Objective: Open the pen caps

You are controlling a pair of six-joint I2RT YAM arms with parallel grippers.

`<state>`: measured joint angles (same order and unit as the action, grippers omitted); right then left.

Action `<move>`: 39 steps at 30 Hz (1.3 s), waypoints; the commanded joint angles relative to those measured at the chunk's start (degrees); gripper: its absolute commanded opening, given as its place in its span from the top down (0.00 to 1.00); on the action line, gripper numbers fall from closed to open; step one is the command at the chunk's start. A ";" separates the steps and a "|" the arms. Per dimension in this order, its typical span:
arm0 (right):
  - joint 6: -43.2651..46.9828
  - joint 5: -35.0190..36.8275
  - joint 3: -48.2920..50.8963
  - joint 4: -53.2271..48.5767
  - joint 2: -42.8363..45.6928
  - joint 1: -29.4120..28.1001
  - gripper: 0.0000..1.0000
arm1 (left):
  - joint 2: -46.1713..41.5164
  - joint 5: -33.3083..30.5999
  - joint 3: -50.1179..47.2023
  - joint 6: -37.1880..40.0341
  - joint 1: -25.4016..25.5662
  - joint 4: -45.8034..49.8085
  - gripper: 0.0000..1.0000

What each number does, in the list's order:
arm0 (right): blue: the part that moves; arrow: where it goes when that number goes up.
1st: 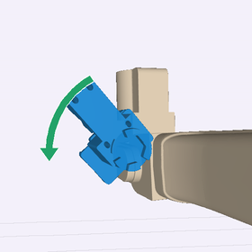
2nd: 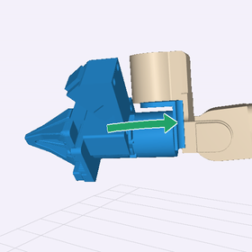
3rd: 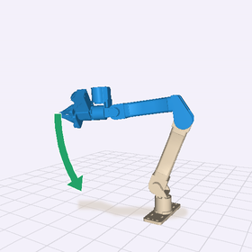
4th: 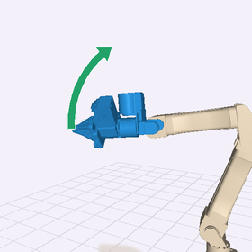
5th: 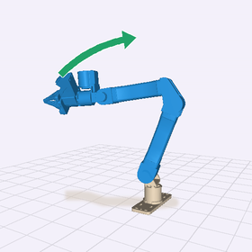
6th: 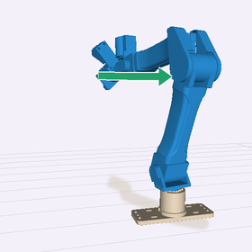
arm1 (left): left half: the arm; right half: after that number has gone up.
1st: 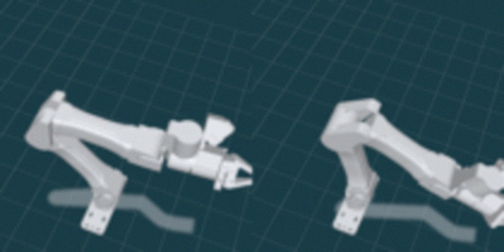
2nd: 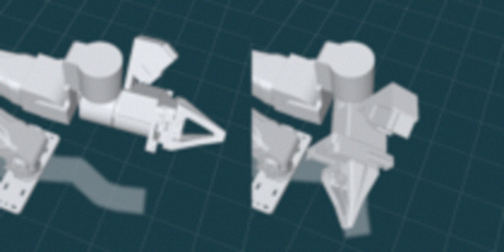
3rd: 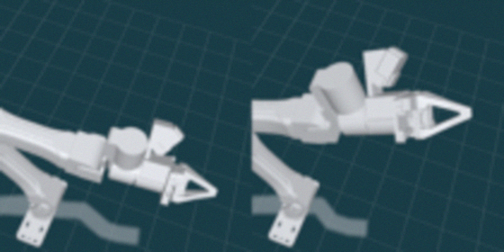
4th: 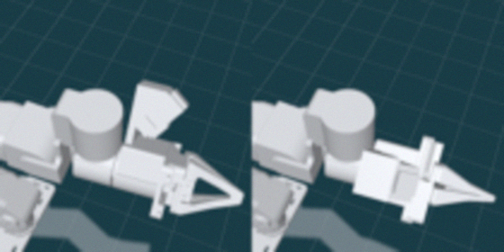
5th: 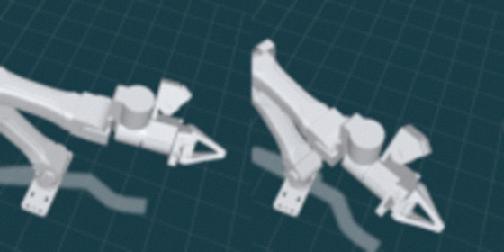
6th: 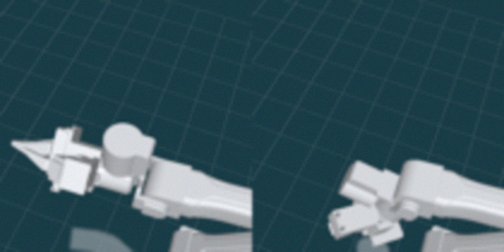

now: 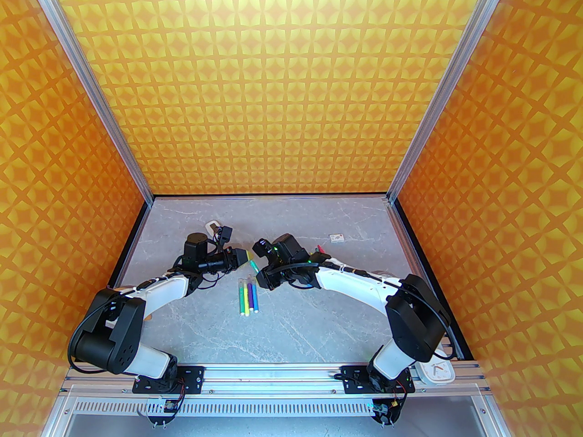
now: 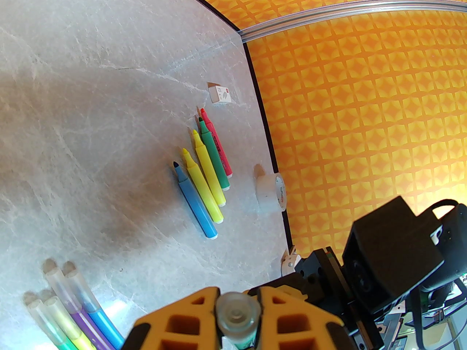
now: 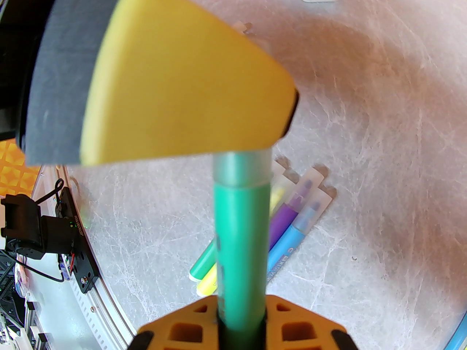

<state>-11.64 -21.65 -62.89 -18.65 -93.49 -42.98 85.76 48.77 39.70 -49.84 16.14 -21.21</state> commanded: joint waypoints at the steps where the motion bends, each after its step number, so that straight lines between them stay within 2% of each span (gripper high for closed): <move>1: 1.81 -1.82 2.90 -8.86 1.80 0.08 1.00 | -1.07 -6.60 2.29 -1.14 -4.22 -1.64 1.00; 15: 3.11 -1.09 5.58 -8.70 4.96 0.34 1.00 | -2.11 -10.12 1.90 -5.97 -6.75 -2.09 1.00; 39: 6.06 -2.68 8.66 -11.13 8.51 1.32 1.00 | -6.74 -13.44 3.28 -4.62 -10.78 5.60 1.00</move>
<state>-6.74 -23.24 -54.28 -26.83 -87.11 -41.95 80.29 38.35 41.34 -55.53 5.19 -16.05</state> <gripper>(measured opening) 0.170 0.152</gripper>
